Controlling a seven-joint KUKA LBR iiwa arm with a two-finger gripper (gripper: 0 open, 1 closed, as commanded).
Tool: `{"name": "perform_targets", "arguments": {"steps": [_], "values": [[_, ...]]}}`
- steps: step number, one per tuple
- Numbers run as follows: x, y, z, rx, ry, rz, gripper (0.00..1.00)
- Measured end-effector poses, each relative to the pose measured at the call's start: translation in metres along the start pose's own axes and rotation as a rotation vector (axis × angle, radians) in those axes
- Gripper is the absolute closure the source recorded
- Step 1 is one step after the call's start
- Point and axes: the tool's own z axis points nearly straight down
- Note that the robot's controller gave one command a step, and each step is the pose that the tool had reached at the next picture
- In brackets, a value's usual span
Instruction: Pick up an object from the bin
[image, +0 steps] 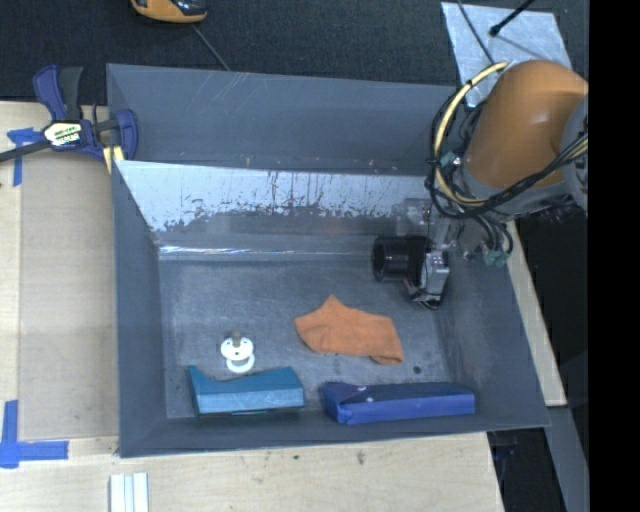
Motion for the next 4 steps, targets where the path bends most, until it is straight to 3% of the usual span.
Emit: {"name": "perform_targets", "arguments": {"steps": [1, 2, 3, 4], "values": [[-0.002, 0.000, -0.005, 0.001, -0.009, -0.001, 0.00], [-0.006, -0.008, 0.032, 0.002, -0.014, -0.066, 0.00], [-0.006, 0.000, 0.069, 0.002, -0.012, -0.118, 0.00], [-0.009, 0.003, 0.078, 0.006, -0.027, -0.143, 0.00]]}}
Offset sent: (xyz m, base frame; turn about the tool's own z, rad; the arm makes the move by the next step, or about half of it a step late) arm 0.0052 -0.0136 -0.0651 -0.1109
